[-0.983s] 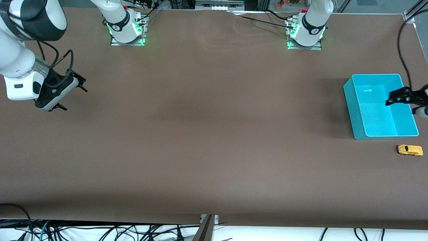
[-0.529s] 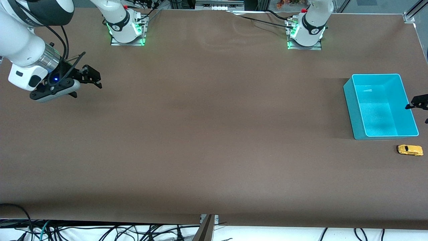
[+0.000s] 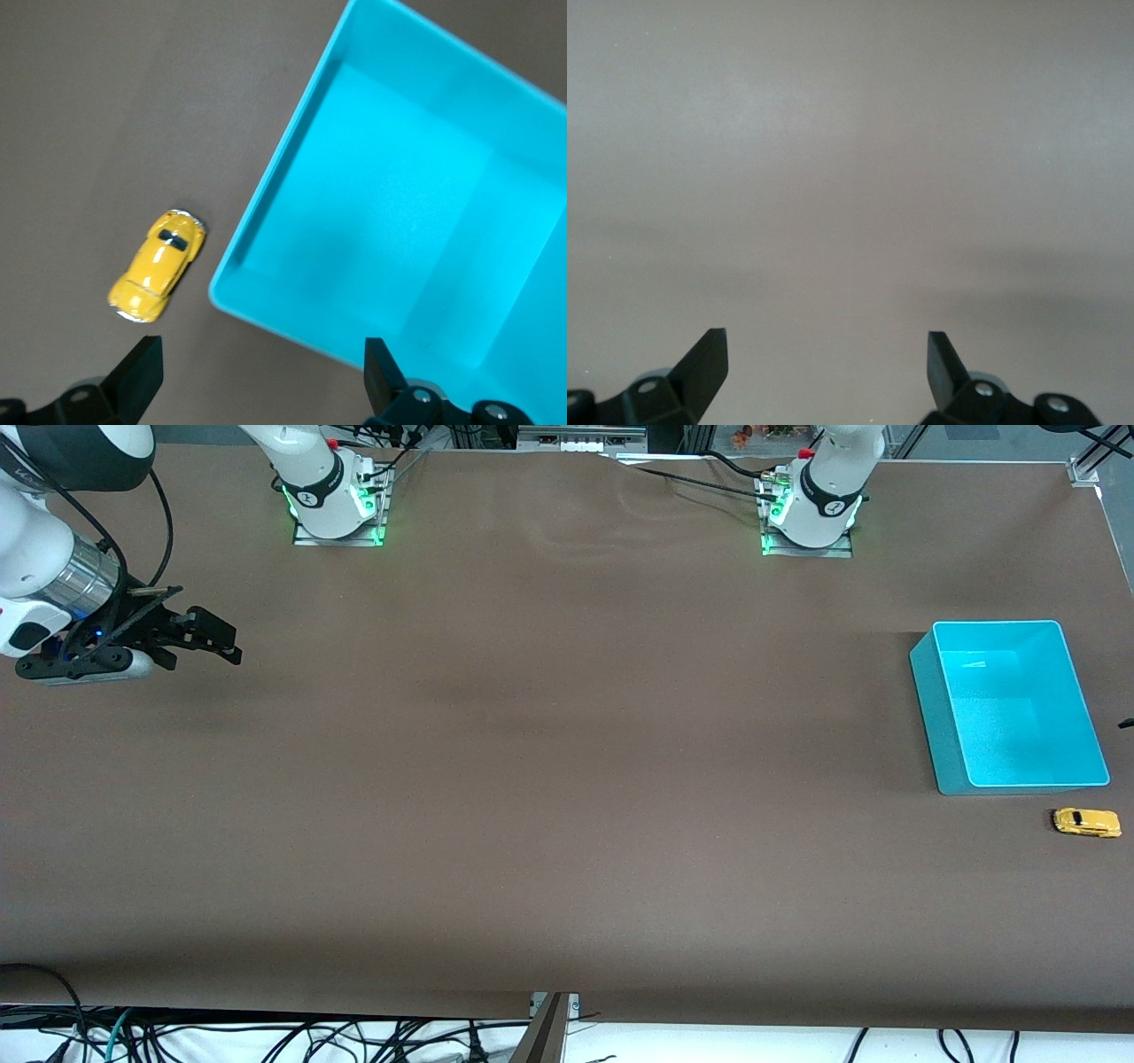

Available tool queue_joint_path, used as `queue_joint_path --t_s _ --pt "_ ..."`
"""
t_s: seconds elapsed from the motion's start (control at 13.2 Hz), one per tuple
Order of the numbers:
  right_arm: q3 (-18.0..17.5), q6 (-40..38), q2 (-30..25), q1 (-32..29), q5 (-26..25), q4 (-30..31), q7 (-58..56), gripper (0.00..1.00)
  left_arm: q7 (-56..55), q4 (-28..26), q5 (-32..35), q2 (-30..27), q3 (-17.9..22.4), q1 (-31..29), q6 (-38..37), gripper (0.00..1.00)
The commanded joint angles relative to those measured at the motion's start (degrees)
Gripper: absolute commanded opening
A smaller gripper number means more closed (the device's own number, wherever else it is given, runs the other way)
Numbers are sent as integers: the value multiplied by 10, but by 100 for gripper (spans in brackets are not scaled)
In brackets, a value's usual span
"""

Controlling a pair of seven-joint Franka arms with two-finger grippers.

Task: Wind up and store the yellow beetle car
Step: 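Lower the left gripper beside the car next to the bin, then close the left gripper on the yellow car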

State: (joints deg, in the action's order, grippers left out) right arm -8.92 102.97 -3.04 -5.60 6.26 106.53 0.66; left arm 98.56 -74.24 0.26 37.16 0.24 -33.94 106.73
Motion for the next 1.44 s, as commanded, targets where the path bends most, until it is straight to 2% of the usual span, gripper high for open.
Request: queue_joint_path --t_s 0.0,0.23,0.45,0.53,0.68,0.91,1.13,1.36 --pt "-3 -14 -8 -1 -7 -3 32 99 167 23 -9 26 16 0 43 100" --pt "-7 -16 -7 0 -12 -4 32 99 266 23 -9 41 19 -3 100 100" --pt "-27 -15 9 0 -56 -12 33 99 267 26 -13 64 20 -11 158 100" --pt "-35 -15 27 0 -69 -39 33 99 267 26 -15 72 19 -15 175 100" --pt "-38 -15 50 1 -72 -61 32 99 267 27 -23 91 17 -24 199 100" --pt "-42 -12 56 2 -72 -61 31 99 268 27 -77 107 18 -23 201 100" --pt "-45 -8 71 4 -77 -68 32 99 268 42 -84 132 18 -20 212 100" --pt "-45 -5 113 14 -99 -98 34 99 266 55 -100 150 17 -17 214 100"
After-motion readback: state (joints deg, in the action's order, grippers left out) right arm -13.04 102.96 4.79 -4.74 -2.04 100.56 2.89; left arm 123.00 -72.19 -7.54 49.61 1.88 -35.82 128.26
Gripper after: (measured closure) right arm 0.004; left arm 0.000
